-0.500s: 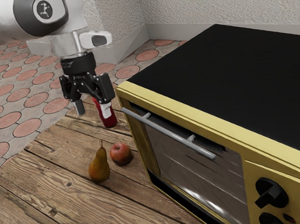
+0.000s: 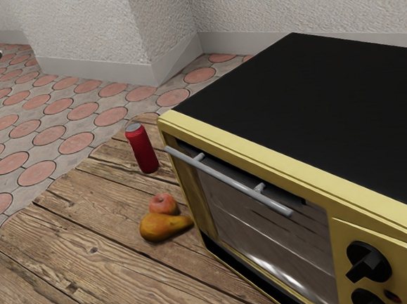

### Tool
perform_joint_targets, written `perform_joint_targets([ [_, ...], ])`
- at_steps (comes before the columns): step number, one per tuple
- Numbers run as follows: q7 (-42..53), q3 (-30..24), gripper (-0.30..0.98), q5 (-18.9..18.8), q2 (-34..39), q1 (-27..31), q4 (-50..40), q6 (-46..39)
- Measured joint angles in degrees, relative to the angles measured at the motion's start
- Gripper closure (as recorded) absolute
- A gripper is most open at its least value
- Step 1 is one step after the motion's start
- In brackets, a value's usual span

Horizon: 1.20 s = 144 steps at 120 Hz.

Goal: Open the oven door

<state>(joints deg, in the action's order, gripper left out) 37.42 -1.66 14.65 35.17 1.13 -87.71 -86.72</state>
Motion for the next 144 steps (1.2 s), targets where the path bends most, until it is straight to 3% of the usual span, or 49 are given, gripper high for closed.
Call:
perform_joint_targets([
  [11, 9.5, -0.8, 0.00, 0.6, -3.6, -0.6, -0.2, -3.8],
  [21, 16.4, -3.9, 0.00, -3.6, -4.9, -0.7, -0.5, -5.9],
  [28, 21.1, -2.1, 0.00, -5.1, -4.4, -1.0, -6.0, -7.5],
  [37, 28.7, 5.2, 0.00, -0.5, -2.9, -1.1, -16.4, -10.9],
  [44, 34.4, 7.2, 0.00, 2.8, -0.7, -1.2, -21.7, -13.1],
  [65, 48.8, 6.8, 0.00, 8.8, 8.0, -8.7, -33.0, -18.6],
  [75, 54.2, 2.8, 0.00, 10.4, 10.2, -9.9, -36.8, -21.5],
  [95, 61.0, -6.4, 0.00, 11.3, 10.4, -7.9, -40.7, -29.0],
  [134, 66.6, -7.4, 0.00, 11.5, 9.0, -7.4, -40.5, -34.5],
  [144, 66.5, -8.9, 0.00, 9.7, 8.9, -6.8, -40.5, -35.0],
])
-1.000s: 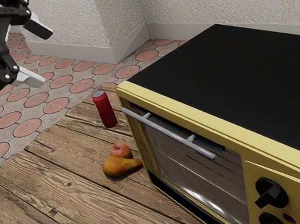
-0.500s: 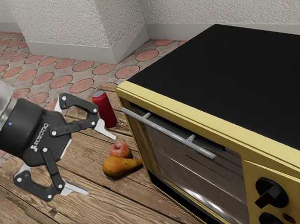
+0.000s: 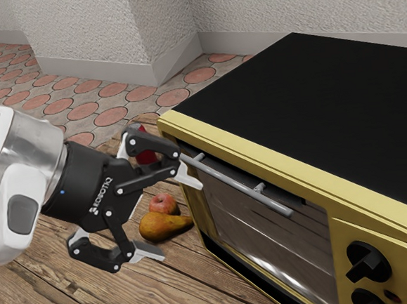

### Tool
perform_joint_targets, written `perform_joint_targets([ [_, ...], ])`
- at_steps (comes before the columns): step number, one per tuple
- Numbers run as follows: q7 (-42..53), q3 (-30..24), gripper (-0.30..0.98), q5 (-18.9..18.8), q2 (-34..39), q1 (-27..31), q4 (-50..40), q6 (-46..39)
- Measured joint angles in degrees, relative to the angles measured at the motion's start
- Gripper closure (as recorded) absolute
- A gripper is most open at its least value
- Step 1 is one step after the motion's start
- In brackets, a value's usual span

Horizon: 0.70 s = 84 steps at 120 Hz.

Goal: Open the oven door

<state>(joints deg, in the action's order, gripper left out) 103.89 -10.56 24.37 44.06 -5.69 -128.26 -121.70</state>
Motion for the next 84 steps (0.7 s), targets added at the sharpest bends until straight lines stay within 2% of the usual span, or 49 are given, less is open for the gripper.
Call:
perform_joint_targets([
  [13, -1.3, -1.2, 0.00, -2.1, -0.1, 1.7, 0.0, -0.4],
  [31, -5.7, -2.6, 0.00, -7.5, -2.2, 2.9, 1.9, -0.1],
  [43, -8.9, -2.9, 0.00, -9.8, -3.8, 3.0, 2.4, 0.1],
  [84, -16.7, -4.1, 0.00, -11.9, -9.0, 3.0, 5.3, -0.1],
])
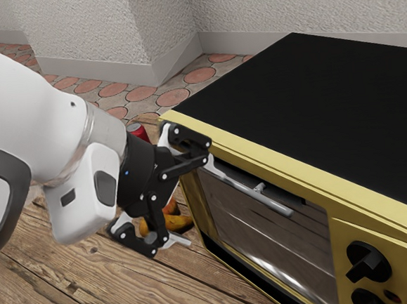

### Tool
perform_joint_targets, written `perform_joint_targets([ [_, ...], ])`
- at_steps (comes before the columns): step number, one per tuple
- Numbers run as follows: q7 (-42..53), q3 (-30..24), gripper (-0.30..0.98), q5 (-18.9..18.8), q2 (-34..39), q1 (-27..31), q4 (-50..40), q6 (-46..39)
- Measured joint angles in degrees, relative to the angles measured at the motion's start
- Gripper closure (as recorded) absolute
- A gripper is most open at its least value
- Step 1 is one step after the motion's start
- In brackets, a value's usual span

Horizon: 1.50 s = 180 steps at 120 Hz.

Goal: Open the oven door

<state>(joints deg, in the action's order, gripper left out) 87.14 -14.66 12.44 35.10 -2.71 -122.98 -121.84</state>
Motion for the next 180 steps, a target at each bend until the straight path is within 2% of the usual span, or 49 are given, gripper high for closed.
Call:
perform_joint_targets([
  [47, -5.0, -1.6, 0.00, -0.9, -4.8, 0.0, 3.0, -0.5],
  [111, -8.1, -2.1, -0.01, -1.1, -6.0, 0.0, 2.3, -0.7],
  [135, -8.6, -2.5, 0.00, -1.1, -3.7, -0.2, -0.2, -0.7],
  [145, -8.7, -2.4, 0.11, -1.1, 2.9, -0.4, -4.7, -0.5],
  [150, -8.8, -2.3, 0.12, -1.1, 10.4, -1.8, -10.3, -0.2],
  [153, -8.8, -1.9, 0.10, -1.0, 16.9, -3.2, -14.1, 0.5],
  [161, -8.9, 1.6, 0.07, -1.3, 44.6, -9.5, -22.2, 7.8],
  [164, -9.4, 0.8, 0.06, -1.5, 53.0, -14.9, -19.3, 11.9],
  [167, -10.1, -0.7, 0.05, -1.3, 54.3, -18.3, -11.0, 15.3],
  [173, -12.0, -2.1, 0.03, -2.2, 43.0, -21.5, 11.8, 21.8],
  [180, -14.3, -2.0, 0.02, -4.7, 29.2, -22.8, 24.4, 27.3],
])
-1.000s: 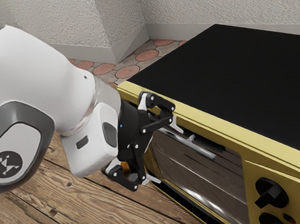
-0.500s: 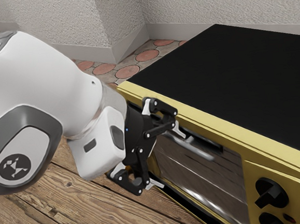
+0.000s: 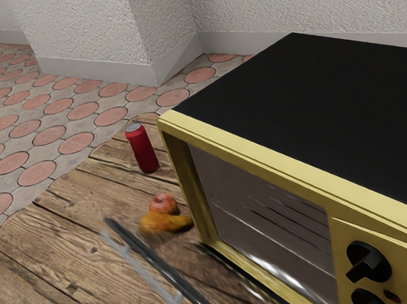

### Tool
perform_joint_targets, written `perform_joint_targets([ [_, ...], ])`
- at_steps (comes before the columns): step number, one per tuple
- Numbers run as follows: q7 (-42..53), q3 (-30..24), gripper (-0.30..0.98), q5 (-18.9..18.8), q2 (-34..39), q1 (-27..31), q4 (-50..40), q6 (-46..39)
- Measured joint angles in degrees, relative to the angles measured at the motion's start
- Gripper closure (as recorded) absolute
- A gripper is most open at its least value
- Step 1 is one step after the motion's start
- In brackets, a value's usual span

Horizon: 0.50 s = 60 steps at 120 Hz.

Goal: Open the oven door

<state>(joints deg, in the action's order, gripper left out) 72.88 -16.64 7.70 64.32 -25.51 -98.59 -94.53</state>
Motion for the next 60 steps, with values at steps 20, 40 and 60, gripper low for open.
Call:
perform_joint_targets([
  [20, -8.9, 8.6, 0.01, -5.7, -39.4, 6.8, 23.3, 8.6],
  [40, -20.6, 28.8, 0.00, -12.0, -51.7, 8.9, 40.7, 15.0],
  [60, -31.3, 36.7, 0.00, -8.6, -72.8, 10.2, 38.3, 16.4],
])
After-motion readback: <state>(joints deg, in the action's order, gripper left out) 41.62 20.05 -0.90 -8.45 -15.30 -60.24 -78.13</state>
